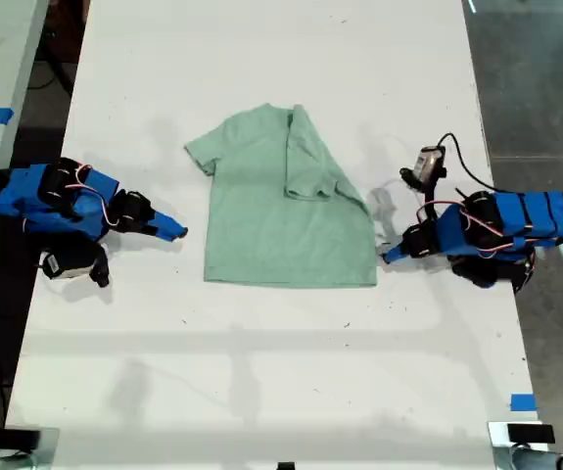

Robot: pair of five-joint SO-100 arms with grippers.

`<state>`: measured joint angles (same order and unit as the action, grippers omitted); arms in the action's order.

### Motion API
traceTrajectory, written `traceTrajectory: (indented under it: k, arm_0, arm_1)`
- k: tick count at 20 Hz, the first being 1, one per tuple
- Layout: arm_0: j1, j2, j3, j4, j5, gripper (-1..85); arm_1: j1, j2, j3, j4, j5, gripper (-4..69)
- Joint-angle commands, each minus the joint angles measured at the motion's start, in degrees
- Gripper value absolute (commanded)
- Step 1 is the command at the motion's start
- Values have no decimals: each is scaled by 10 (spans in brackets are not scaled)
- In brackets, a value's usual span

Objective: Fold t shirt

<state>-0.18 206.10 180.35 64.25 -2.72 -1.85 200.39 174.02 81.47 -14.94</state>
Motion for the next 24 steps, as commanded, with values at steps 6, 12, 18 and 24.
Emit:
traceTrajectory:
  k: [6,12,18,24]
  arm_0:
    - [-4,4,-3,-4,2,120]
    - [-4,4,-3,-4,2,120]
    - [-4,4,-3,-4,2,120]
    - [-4,4,-3,-4,2,120]
  arm_1:
    - [-4,3,24,-12,-8,41]
    - [-4,3,25,-12,-9,37]
    - [1,3,25,-13,-10,39]
    - [1,3,25,-13,-10,37]
